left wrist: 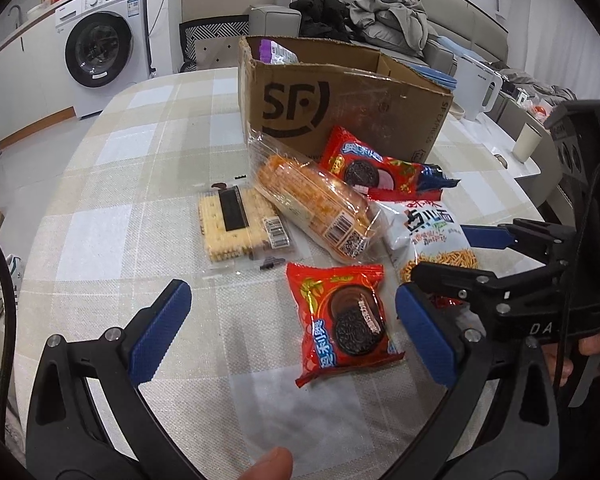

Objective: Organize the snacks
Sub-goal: 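Grasp the red cookie pack with the left tool while the right tool grasps another noodle bag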

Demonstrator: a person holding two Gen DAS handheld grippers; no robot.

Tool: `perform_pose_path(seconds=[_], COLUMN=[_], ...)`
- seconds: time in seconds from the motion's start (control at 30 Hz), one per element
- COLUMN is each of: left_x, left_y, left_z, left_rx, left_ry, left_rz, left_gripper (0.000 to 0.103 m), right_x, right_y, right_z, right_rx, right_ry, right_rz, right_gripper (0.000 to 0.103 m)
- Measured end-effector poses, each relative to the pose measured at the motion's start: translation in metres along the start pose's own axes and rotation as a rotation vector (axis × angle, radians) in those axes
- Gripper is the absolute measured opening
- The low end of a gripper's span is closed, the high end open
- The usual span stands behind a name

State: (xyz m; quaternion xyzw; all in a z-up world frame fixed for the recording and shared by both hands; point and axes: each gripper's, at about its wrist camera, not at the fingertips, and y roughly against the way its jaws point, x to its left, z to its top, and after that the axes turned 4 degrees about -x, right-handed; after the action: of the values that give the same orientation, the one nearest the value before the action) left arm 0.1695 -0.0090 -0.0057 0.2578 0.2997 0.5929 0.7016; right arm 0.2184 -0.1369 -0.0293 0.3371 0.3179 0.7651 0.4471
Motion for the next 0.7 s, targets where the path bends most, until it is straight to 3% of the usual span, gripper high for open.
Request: perform_pose_path(seconds=[0.3,0.53,0.7], left_x=[-0.002,-0.002,-0.002], left_y=[-0.012,-0.015,-0.017], left_z=[-0.005,-0.006,-0.008], left_rx=[0.025,0.034,0.039], left_ry=[0.001,0.009,0.016], left_rz=[-0.007,-0.009,-0.013], left_gripper=[0.102,0.102,0.102], right_x=[0.003,0.003,-0.003], right_y=[-0.007,0.0,0.004], right_z=[-0.001,-0.003,-0.005], right_rx=[0.009,-0.025,-0.042], right_ry=[0.008,0.032,0.011], right_rz=[0.023,0.013,0.037], right_gripper=[0.072,0.052,0.048])
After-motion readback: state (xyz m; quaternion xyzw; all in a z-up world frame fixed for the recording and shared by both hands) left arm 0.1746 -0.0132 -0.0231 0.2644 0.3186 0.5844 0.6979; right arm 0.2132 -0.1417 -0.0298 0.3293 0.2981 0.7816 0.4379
